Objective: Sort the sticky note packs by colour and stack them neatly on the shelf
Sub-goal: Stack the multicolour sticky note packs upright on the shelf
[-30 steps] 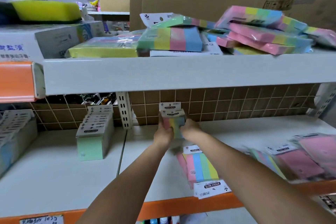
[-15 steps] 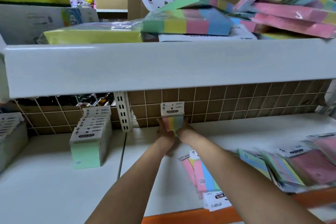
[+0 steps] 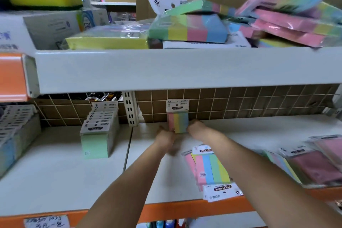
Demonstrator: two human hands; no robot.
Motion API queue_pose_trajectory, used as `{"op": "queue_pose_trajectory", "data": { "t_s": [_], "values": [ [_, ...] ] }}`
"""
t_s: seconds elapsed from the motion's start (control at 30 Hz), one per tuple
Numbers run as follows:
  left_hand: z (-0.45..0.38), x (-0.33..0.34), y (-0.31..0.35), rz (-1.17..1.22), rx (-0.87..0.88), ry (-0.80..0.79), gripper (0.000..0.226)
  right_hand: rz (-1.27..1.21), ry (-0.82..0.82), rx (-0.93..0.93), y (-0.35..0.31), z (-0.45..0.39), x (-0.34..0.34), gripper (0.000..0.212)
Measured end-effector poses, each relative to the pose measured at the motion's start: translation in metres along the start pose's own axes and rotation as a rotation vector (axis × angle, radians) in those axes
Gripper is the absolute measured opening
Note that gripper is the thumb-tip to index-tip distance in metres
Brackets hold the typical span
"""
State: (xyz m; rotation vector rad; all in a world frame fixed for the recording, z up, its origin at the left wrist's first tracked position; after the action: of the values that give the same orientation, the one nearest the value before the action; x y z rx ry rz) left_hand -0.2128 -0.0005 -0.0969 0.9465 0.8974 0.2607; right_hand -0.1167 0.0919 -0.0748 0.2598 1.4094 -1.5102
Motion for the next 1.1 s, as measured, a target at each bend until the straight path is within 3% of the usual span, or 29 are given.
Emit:
{"op": "queue_pose_trajectory", "data": {
  "t_s": [0.13, 0.23, 0.33, 0.53, 0.9, 1.1],
  "values": [
    [0.032, -0.006, 0.009, -0.193, 0.067, -0.007, 0.034, 0.082, -0.033, -0.050, 0.003, 0.036, -0.033, 0.009],
    [0.063, -0.003, 0.011, -0.229, 0.041, -0.120, 0.030, 0.384, -0.059, -0.081, 0.006, 0.051, -0.053, 0.020],
    [0.091, -0.001, 0.010, -0.241, -0.002, -0.231, 0.031, 0.495, -0.037, -0.088, 0.008, 0.062, -0.072, 0.022],
    [0.125, 0.015, 0.008, -0.231, -0.063, -0.376, 0.033, 0.468, -0.347, 0.232, 0.035, 0.079, -0.070, 0.048],
    [0.126, 0.016, 0.000, 0.020, -0.091, -0.384, 0.015, 0.380, -0.235, 0.194, 0.039, 0.090, -0.068, 0.041],
    [0.114, 0.006, -0.002, 0.107, -0.057, -0.303, 0.015, 0.344, -0.204, 0.183, 0.035, 0.088, -0.060, 0.032]
  ]
}}
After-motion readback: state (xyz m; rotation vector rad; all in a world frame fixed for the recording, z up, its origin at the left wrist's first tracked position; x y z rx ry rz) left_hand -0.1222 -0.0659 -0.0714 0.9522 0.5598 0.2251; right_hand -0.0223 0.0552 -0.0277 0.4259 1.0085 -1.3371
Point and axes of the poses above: each hand's wrist, its own z-axis away from the middle knuckle, its own x-axis out of the palm, y = z × x, the point moved 4 cm from there along -z, towards the middle knuckle, and after that the axes turned 7 degrees about y, right-handed, at the moved point
